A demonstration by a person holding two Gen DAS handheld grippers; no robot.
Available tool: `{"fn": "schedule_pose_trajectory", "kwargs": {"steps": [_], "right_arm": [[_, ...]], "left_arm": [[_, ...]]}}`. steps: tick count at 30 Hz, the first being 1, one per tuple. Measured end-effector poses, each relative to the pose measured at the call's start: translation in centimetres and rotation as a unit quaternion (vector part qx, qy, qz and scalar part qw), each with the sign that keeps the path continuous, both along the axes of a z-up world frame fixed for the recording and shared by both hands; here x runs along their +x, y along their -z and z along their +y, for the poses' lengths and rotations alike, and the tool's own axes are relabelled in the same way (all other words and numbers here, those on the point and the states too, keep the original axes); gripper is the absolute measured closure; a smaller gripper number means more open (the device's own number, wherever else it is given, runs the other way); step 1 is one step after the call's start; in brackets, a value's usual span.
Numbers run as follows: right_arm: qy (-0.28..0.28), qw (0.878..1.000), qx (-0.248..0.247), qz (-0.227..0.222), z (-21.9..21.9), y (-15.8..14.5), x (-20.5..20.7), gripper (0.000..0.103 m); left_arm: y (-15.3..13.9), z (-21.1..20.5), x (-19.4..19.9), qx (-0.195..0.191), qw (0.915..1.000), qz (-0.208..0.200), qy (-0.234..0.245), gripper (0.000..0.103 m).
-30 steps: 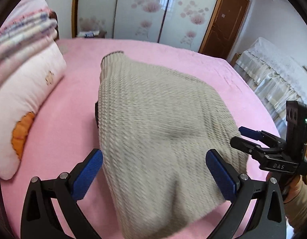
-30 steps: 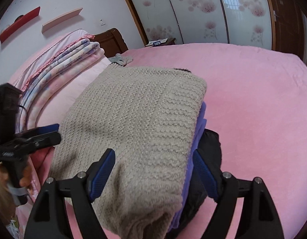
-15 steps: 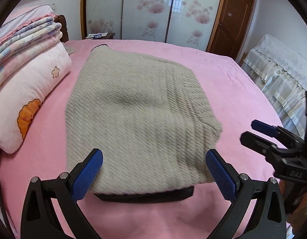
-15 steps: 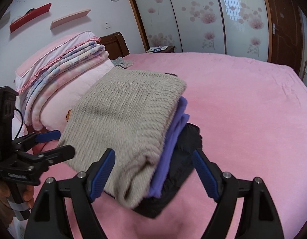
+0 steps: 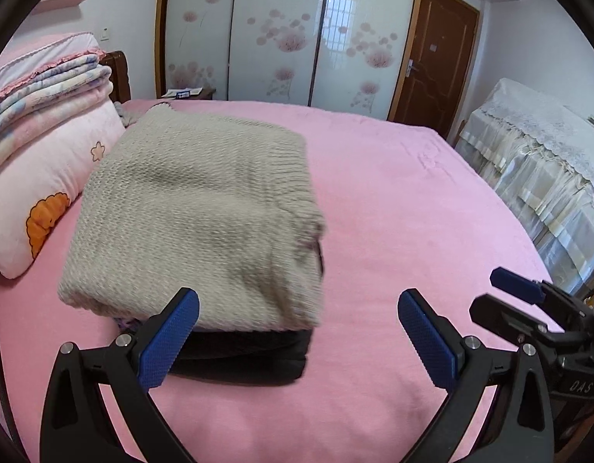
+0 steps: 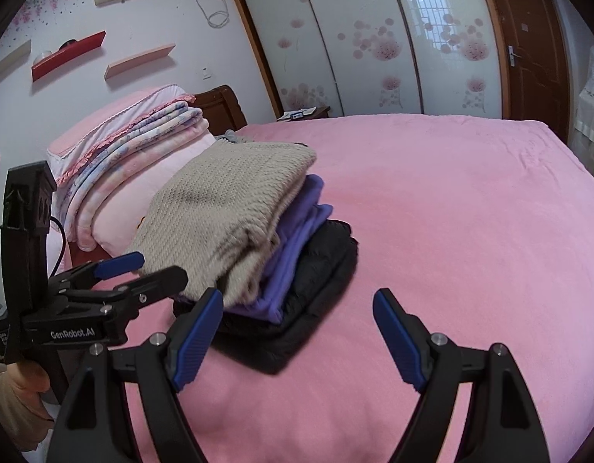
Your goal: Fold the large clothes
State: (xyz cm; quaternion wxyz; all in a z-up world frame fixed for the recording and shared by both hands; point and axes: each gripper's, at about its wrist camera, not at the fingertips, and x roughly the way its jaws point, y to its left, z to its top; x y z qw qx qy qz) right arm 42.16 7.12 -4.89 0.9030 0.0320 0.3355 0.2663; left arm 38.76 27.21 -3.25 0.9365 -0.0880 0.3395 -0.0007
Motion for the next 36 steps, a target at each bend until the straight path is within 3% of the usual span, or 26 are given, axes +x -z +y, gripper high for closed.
{"fn": "schedule_pose_trajectory", "kwargs": {"steps": [9,14,26,32,36], "right_arm": [[0.041,0.999,-0.005,0.006,-4.3,-0.7,-4.6,0.022],[0.075,0.997,-0.003,-0.010,-6.7,-2.8,-9.6,0.022],[0.126,0.990,-0.058,-0.027,-10.0,-6.0,-23.4,0.022],[0.114,0.992,-0.044,-0.014,-11.7,-5.9,-28.7,0.022],[0.114,0.991,-0.063,-0.032,-12.1,-6.2,-31.8,0.022]], "left_arm": [[-1.0,-5.1,-3.5,-0.011,0.9998,-0.016,0.010,0.001],[-2.9,-7.7,-7.6,-0.012,0.9995,-0.025,-0.017,0.001],[-4.0,-12.1,-24.2,-0.045,0.9976,-0.002,-0.053,0.001],[-4.8,-13.5,-31.1,-0.029,0.9980,-0.009,-0.055,0.001],[-5.4,-14.5,-34.3,-0.015,0.9987,-0.006,-0.048,0.001]]}}
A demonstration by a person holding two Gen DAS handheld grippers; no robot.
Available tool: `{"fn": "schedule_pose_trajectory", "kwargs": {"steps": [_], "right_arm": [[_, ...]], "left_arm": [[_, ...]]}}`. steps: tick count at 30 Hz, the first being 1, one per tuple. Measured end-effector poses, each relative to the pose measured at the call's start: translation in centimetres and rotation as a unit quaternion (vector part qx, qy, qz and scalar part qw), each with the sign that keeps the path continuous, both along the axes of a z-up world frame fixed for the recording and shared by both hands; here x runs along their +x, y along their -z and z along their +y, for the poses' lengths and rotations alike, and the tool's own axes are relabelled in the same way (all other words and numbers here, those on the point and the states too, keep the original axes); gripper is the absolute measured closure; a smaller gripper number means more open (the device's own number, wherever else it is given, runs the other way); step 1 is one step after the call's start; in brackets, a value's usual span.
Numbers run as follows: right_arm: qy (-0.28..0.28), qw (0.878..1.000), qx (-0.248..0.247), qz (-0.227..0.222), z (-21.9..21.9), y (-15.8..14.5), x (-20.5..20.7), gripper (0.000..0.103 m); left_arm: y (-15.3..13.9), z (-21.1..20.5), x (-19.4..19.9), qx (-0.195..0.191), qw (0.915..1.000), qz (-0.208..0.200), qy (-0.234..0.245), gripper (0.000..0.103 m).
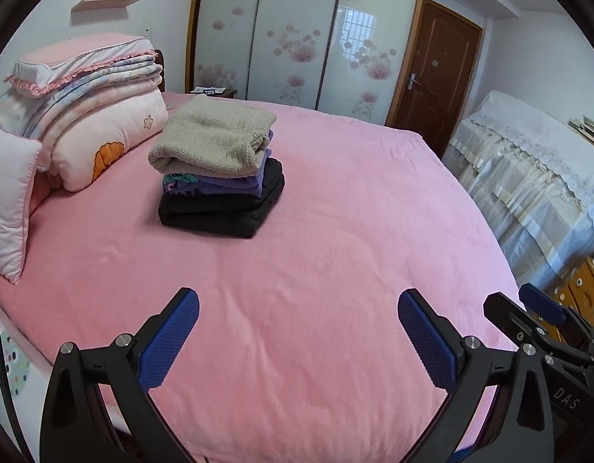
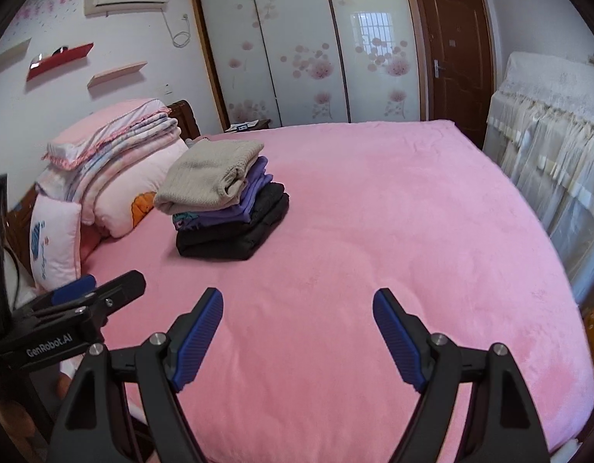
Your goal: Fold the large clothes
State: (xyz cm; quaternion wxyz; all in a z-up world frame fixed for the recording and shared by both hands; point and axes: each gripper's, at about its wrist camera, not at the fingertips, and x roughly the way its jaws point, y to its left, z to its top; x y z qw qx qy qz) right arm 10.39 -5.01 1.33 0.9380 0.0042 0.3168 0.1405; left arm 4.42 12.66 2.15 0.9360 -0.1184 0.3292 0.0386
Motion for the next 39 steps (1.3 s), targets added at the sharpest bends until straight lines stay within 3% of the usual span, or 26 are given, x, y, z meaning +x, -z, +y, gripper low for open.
{"fn": "schedule_pose_trajectory", "kwargs": {"steps": [16,39], "right_arm": [[0.005,1.000,-0.006,-0.020,-0.8,-0.7,-6.2,0.022],[0.009,0.999,-0.018,-0.026,-0.5,-0.7,-8.6,0.022]], "left_arm": [[-1.0,-2.4,-5.5,0.032,0.9990,-0.023,0.020,0.001],[-0.4,-1.8,-7.6,0.029,0.9993,-0.016,0.016,0.001]]}}
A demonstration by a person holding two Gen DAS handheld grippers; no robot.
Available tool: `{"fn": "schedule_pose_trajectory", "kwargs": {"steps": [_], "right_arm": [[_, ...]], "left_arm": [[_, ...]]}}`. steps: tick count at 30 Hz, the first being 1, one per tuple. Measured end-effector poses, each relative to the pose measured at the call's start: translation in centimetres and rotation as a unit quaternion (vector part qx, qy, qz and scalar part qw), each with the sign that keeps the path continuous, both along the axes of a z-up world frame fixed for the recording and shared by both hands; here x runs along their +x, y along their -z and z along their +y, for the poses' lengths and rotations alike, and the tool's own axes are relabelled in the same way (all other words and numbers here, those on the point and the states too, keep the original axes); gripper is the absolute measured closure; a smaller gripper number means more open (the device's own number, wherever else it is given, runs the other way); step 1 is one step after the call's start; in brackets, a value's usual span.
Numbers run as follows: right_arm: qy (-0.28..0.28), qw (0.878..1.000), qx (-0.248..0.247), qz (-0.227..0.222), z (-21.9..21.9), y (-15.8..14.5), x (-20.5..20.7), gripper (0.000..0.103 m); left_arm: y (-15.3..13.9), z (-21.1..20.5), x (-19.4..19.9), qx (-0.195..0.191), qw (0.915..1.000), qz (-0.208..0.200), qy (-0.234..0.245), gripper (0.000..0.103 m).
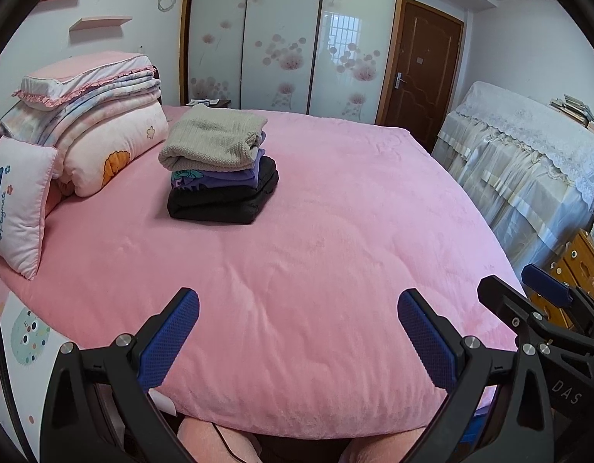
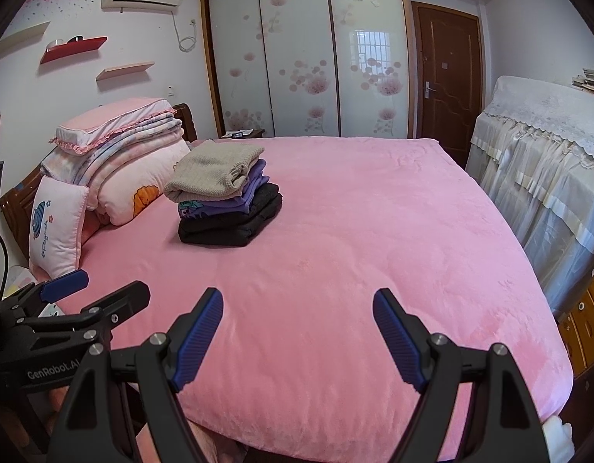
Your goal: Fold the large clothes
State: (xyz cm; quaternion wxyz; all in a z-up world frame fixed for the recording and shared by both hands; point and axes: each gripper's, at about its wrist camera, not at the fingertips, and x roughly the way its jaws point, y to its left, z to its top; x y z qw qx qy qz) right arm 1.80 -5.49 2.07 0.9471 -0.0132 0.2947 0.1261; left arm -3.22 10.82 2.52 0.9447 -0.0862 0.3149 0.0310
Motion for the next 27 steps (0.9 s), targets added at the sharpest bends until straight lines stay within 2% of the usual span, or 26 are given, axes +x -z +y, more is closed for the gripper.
{"fn": "schedule_pose_trajectory", "kwargs": {"steps": [27], "right_arm": [[0.001,1.000,-0.002,-0.001,-0.66,0.18,-0.30,0.022]], "left_arm": [[0.29,0.08,-0.46,0.004,0.9999,0.001,0.010,0.005]]}}
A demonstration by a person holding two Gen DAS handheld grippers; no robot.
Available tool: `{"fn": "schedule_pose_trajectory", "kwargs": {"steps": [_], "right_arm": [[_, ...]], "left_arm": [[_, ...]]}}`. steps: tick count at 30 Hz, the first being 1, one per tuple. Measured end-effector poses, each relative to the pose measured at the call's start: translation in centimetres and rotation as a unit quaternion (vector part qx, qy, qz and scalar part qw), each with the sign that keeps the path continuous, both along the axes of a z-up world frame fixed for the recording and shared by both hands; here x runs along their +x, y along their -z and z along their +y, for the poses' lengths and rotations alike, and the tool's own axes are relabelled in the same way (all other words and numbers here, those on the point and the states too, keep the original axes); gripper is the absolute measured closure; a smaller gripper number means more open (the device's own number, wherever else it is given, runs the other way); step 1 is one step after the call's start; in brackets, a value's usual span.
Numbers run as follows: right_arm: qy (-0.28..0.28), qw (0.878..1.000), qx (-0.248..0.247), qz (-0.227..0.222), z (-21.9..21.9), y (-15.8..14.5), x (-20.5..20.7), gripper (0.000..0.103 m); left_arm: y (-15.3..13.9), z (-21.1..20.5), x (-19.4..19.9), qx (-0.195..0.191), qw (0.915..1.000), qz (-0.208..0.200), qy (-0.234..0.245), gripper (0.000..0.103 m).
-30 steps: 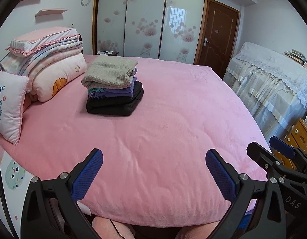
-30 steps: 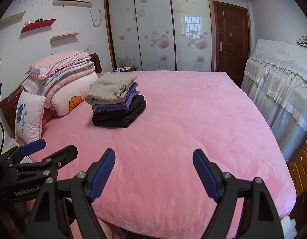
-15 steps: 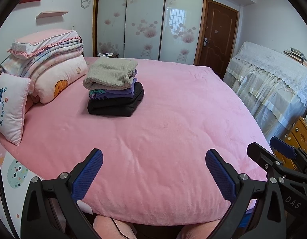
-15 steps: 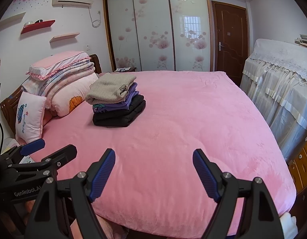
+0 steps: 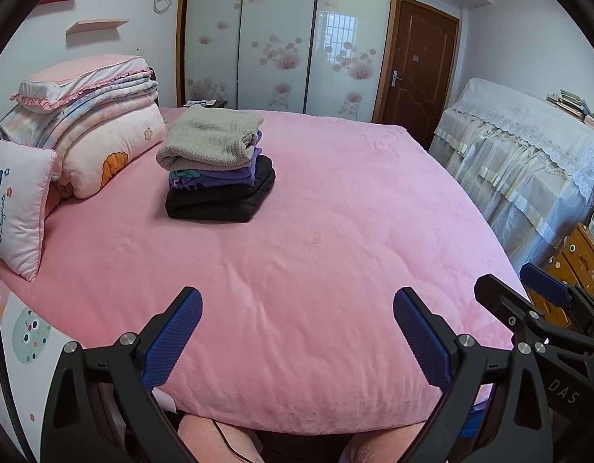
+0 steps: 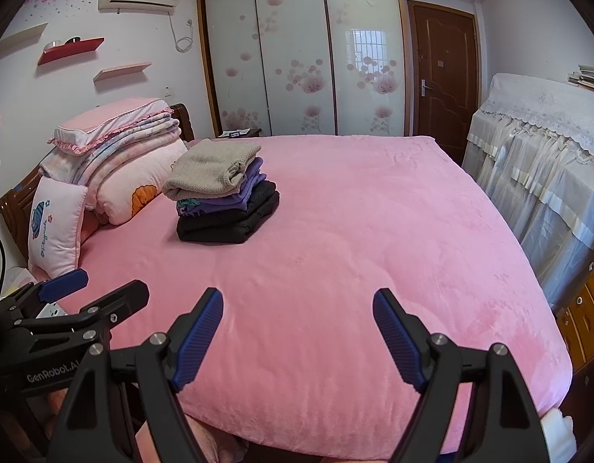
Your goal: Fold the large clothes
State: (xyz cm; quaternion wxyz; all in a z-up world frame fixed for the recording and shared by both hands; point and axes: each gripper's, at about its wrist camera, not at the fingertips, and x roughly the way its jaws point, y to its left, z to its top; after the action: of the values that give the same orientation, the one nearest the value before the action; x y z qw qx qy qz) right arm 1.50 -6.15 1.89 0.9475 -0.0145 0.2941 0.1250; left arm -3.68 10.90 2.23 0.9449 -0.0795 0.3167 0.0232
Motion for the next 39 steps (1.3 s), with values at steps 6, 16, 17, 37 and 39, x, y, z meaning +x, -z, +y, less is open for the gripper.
{"fn": "schedule_pose_trajectory", "kwargs": {"steps": [6,16,17,37,39], "right_arm": [[0.000,1.000,0.000,0.001,0.0,0.0,0.0,0.022],[-0.005,1.000,0.002,-0.002,-1.0,0.4,-0.7,0.022],[-0.005,1.000,0.003,-0.002,-1.2,0.4,-0.7,0.022],[-0.006,1.000,0.012,0.004,-2.2,-0.1,-0.5,0.022],[-0.002,1.000,0.008,0.004,-2.2,0.0,-0.4,0.022]], "left_arm": [[0.2,0.2,0.2,-0.002,1.0000,0.007,0.000,0.005],[0.1,0.5,0.2,-0.004,1.0000,0.005,-0.002,0.004],[0.1,0.5,0.2,-0.002,1.0000,0.004,-0.002,0.004],[-0.1,0.8,0.2,-0.013,0.9998,-0.016,0.007,0.004],[-0.1,0.6,0.3,-0.006,0.9999,-0.014,0.007,0.004]]}}
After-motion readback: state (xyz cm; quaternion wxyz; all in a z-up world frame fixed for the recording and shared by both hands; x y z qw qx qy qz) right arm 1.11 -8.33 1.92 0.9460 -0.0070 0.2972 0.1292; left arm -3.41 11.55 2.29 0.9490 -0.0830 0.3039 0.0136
